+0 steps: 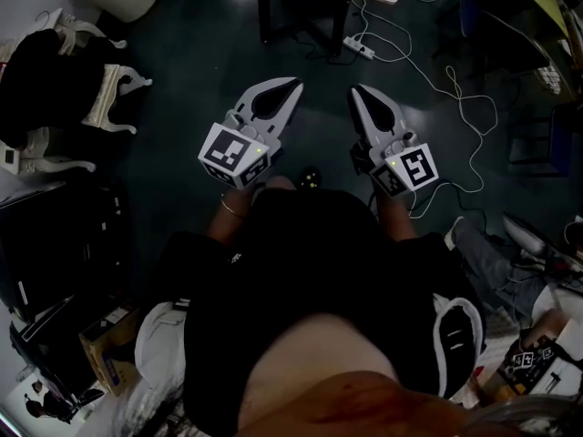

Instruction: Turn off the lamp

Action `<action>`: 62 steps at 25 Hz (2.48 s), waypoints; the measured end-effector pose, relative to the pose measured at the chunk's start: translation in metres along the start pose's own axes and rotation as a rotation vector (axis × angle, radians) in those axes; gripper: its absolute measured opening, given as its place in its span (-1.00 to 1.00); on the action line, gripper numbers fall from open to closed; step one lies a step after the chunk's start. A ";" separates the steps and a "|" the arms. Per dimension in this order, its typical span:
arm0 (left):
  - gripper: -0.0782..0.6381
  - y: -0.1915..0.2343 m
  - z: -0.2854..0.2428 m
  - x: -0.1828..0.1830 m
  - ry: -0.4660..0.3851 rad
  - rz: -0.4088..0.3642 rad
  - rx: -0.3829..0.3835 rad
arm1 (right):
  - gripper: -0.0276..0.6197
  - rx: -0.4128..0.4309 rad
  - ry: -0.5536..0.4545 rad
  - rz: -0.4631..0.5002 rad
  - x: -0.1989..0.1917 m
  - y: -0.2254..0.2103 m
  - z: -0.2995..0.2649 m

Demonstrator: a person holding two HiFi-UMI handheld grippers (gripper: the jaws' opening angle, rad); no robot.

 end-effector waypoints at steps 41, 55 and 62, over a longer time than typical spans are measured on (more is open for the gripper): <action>-0.76 0.002 -0.015 0.004 0.027 -0.049 0.002 | -0.91 0.018 -0.026 -0.031 -0.005 -0.010 -0.002; -0.76 0.034 -0.016 0.008 0.012 -0.029 -0.008 | -0.91 -0.001 -0.005 -0.027 -0.009 -0.008 -0.030; -0.76 0.049 -0.025 0.011 0.015 -0.019 -0.064 | -0.91 -0.053 -0.013 -0.009 -0.008 -0.005 -0.040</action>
Point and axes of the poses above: the fingertips, and each gripper's own axes: z backward along the fingers, y to its left, x out of its top, the point moved 7 cm from there along z, backward along the fingers, and after that the axes turned 5 degrees about x, right-handed, at the moved point
